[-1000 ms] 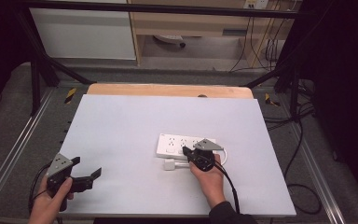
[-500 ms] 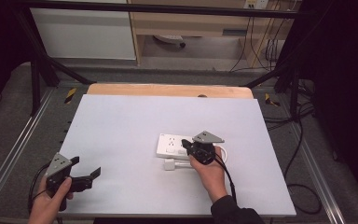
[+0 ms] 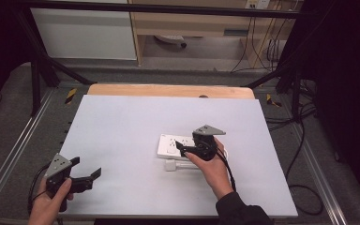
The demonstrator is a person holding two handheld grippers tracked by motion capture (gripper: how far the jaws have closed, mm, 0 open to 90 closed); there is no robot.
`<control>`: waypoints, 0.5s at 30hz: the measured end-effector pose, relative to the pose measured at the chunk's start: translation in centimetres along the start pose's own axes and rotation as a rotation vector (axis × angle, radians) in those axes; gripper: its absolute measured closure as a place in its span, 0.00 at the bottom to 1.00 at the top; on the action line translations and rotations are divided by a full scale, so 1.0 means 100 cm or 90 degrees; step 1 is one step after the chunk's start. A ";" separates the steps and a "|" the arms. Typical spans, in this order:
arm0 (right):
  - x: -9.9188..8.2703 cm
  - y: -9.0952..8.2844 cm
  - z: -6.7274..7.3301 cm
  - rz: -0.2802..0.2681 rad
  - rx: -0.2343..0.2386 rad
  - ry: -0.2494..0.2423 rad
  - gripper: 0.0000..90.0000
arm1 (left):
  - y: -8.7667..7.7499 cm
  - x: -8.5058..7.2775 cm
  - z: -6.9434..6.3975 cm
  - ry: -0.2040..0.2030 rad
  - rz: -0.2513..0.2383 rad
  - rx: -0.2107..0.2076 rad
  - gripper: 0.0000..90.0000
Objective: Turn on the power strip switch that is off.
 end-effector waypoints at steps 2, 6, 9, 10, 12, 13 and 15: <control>0.002 0.000 -0.001 0.008 -0.001 -0.004 0.13 | 0.000 0.000 0.000 -0.001 -0.001 -0.001 0.07; 0.005 0.001 -0.002 0.017 0.008 -0.006 0.06 | 0.000 0.000 0.000 -0.001 -0.003 -0.001 0.07; 0.006 0.000 -0.003 0.011 0.012 -0.010 0.05 | 0.000 0.000 -0.001 -0.002 -0.002 -0.001 0.07; 0.007 0.000 -0.004 0.009 0.013 -0.011 0.05 | 0.000 0.000 -0.001 -0.003 0.000 -0.001 0.07; 0.009 -0.002 -0.006 0.004 0.008 -0.011 0.06 | 0.000 0.000 -0.001 -0.001 0.001 -0.002 0.07; 0.011 -0.004 -0.009 -0.001 0.004 -0.012 0.06 | 0.000 0.000 -0.001 -0.001 -0.001 -0.003 0.07; 0.013 -0.007 -0.010 -0.005 0.004 -0.015 0.08 | -0.001 0.000 0.000 -0.002 -0.002 -0.004 0.07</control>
Point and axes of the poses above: each handheld gripper's, and its own axes: y roughly forward along the jaws, x roughly out of its top, z roughly to its left, the point moved 2 cm from there along y, roughly forward along the jaws, and after that the axes turned 1 degree about -z, right-handed, at the moved point
